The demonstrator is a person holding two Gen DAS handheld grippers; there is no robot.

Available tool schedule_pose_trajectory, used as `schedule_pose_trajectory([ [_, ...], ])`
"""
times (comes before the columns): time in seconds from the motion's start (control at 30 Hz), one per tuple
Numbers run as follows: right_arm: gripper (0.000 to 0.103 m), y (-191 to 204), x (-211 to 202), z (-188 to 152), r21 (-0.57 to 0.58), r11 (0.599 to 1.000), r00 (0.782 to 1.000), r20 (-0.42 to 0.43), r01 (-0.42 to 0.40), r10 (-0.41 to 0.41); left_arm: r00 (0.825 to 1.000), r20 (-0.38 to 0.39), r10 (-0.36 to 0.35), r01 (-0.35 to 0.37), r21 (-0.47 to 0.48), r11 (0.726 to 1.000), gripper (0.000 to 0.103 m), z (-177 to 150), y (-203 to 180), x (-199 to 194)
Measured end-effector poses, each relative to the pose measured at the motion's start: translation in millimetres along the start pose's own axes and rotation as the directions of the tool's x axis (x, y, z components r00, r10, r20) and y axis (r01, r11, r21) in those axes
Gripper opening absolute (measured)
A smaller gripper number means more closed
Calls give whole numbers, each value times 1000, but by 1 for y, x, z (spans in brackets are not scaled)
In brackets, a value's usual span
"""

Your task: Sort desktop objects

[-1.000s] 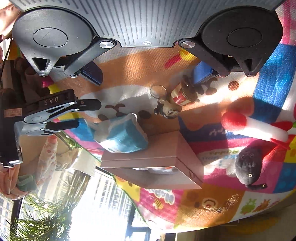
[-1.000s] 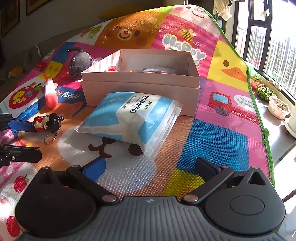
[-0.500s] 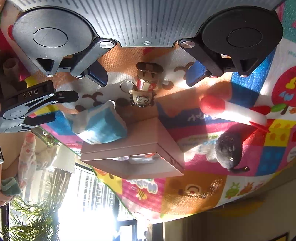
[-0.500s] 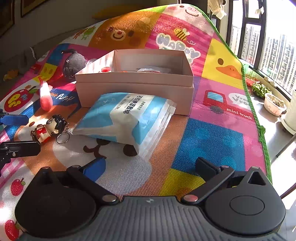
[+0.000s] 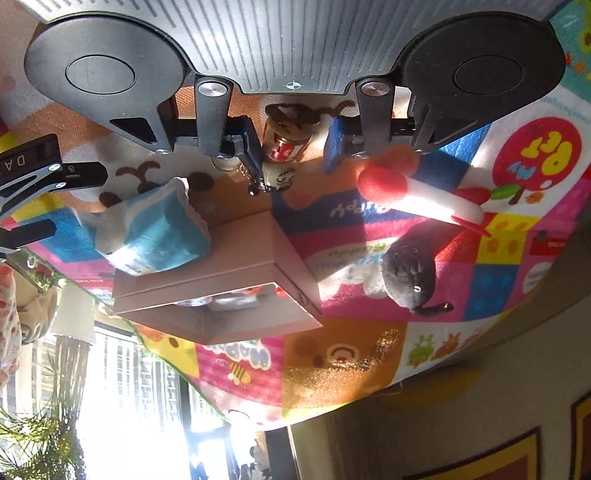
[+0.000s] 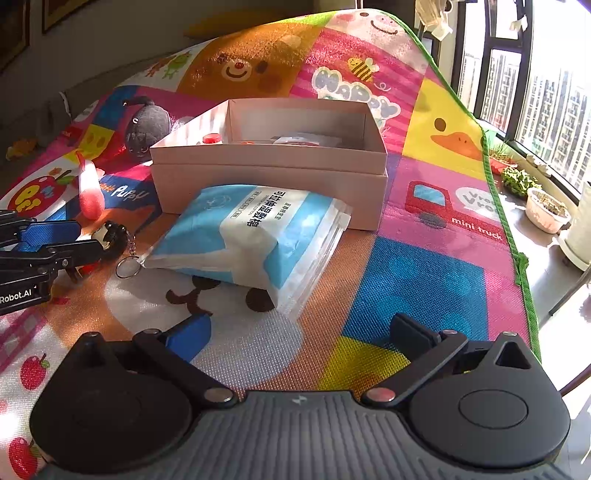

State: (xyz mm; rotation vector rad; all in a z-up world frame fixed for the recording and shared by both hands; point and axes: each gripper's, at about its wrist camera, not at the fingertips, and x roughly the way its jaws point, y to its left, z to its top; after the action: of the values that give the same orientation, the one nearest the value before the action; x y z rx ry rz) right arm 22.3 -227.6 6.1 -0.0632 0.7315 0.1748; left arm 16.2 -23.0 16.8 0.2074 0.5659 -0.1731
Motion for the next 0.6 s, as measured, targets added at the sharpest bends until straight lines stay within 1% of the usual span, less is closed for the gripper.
schedule_pose_trajectory([
  [0.1,103,3,-7,2,-14,1000,999,36,-16,16,998,-36,55,-56,-44,997,43,-4,7,7],
  [0.13,103,4,-9,5,-13,1000,999,44,-26,27,998,-46,50,-52,-54,997,45,-6,9,9],
  [0.17,103,6,-10,10,-13,999,998,50,-42,42,998,-55,27,-31,-67,997,52,-7,10,10],
  [0.2,103,7,-11,14,-12,999,997,55,-50,51,998,-56,-9,5,-77,997,56,-9,11,9],
  [0.23,103,10,-12,21,-10,999,996,68,-52,53,999,-45,-26,23,-81,996,66,-9,11,7],
  [0.27,103,12,-12,27,-10,999,996,80,-49,50,999,-34,-38,34,-91,995,82,-10,12,4],
  [0.33,102,16,-11,40,-1,999,993,108,-48,48,999,-19,-37,35,-104,994,97,-11,12,1],
  [0.37,98,19,-12,46,1,999,991,121,-52,52,999,-16,-34,32,-118,992,98,-11,14,0],
  [0.43,70,29,-14,54,-31,998,988,145,-56,60,999,-40,-36,29,-153,988,101,-11,19,3],
  [0.47,65,37,-15,58,-59,996,985,152,-70,78,998,-57,-31,21,-174,985,102,-11,22,5],
  [0.5,57,41,-16,60,-75,993,984,150,-91,101,996,-81,-23,7,-193,981,103,-11,25,8],
  [0.57,54,52,-13,64,-98,980,976,115,-174,185,990,-140,-28,-3,-213,977,103,-12,29,15],
  [0.6,53,57,-10,66,-100,972,970,96,-212,221,990,-140,-27,-1,-200,980,103,-12,28,15],
])
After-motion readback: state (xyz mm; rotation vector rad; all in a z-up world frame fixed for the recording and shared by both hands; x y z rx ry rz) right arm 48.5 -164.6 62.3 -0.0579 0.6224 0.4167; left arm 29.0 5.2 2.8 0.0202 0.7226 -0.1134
